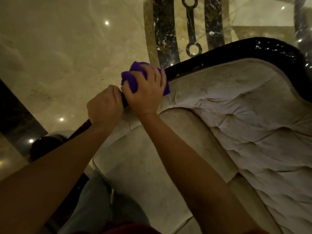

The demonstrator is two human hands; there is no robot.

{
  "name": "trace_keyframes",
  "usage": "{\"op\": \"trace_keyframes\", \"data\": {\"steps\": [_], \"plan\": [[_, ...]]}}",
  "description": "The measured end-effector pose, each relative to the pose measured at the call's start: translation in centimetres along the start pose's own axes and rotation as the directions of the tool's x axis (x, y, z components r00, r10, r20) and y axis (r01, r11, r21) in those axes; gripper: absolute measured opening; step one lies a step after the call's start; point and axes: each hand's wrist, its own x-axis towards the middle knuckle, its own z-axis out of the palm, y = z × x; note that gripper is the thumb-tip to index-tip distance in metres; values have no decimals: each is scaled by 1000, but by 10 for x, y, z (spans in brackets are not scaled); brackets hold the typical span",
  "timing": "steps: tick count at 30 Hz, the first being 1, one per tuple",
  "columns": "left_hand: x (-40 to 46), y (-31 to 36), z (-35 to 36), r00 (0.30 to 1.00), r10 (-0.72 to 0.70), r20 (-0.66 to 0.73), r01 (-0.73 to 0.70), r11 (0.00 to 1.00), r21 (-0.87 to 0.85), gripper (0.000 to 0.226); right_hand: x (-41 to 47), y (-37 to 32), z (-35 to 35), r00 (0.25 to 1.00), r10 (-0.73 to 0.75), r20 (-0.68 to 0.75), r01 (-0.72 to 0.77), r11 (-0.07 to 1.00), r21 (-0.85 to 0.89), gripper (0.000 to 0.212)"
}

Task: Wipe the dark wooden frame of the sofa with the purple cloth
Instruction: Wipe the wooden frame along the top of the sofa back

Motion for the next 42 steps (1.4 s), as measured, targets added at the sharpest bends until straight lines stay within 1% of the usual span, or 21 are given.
{"op": "trace_keyframes", "data": {"steps": [3, 5, 7, 9, 10, 12, 14, 16, 17, 19, 20, 21, 24, 26, 29, 31, 33, 36, 38, 40, 42], "plan": [[-3, -1, 1, 999, -31, -34, 29, 998, -49, 41, 23, 45, -27, 944, -278, 177, 296, 951, -88, 39], [-3, -2, 1, 999, -19, -32, 17, 998, -55, 50, 58, 96, -57, 963, -209, 167, 247, 935, -254, 42], [-4, 2, 1, 1000, -2, -31, 1, 999, -40, 53, 89, 138, -86, 991, -119, 54, 131, 887, -442, 45], [-1, 0, 1, 1000, 5, -24, -6, 999, -38, 53, 96, 142, -93, 995, -94, -25, 67, 847, -527, 44], [0, -2, 1, 1000, 14, -14, -14, 999, -41, 53, 93, 133, -87, 995, -55, -83, 3, 849, -528, 41], [0, -3, 0, 1000, 12, 27, -11, 998, -57, 55, 73, 93, -63, 980, 102, -172, -166, 896, -413, 34], [0, -2, -3, 999, -4, 53, 8, 998, -64, 54, 40, 44, -28, 977, 166, -131, -193, 951, -241, 33], [1, 1, -5, 999, 10, 46, -7, 999, -53, 44, 17, 12, -9, 992, 120, -34, -124, 982, -145, 37], [1, 1, -6, 999, 19, 38, -16, 998, -60, 40, 15, 11, -9, 999, 49, 19, -46, 989, -139, 39], [1, 3, -7, 999, 30, 22, -29, 996, -80, 40, 28, 38, -29, 964, -158, 212, 202, 957, -209, 45], [2, 3, -7, 999, 29, 20, -27, 996, -91, 42, 43, 60, -44, 926, -221, 306, 305, 915, -265, 48], [2, 3, -7, 1000, 19, 19, -17, 995, -103, 45, 61, 84, -59, 915, -215, 341, 331, 884, -330, 49], [2, 6, -11, 1000, 10, 15, -8, 993, -118, 44, 110, 148, -109, 981, -68, 184, 163, 805, -570, 54], [3, 6, -15, 996, 31, 79, -22, 994, -106, 43, 120, 155, -116, 995, 29, 91, 38, 753, -657, 57], [2, 1, -15, 980, 134, 144, -118, 986, -119, 45, 112, 113, -86, 968, 246, -55, -225, 744, -629, 53], [-1, -2, -10, 969, 206, 136, -189, 974, -126, 43, 91, 78, -57, 956, 282, -83, -281, 792, -542, 46], [-1, -5, -3, 961, 233, 150, -219, 970, -103, 42, 67, 46, -29, 962, 253, -100, -271, 855, -442, 43], [0, -10, 4, 939, 217, 267, -200, 976, -89, 38, 43, 24, -12, 976, 208, -67, -218, 904, -368, 51], [5, -13, 4, 923, 254, 290, -231, 966, -111, 40, 43, 34, -23, 993, 112, 37, -91, 927, -363, 48], [19, -1, -1, 896, 333, 293, -307, 943, -130, 46, 48, 54, -44, 979, 29, 203, 61, 904, -423, 44], [43, 34, 0, 859, 408, 309, -376, 913, -160, 50, 70, 82, -75, 964, 50, 259, 90, 860, -502, 45]]}}
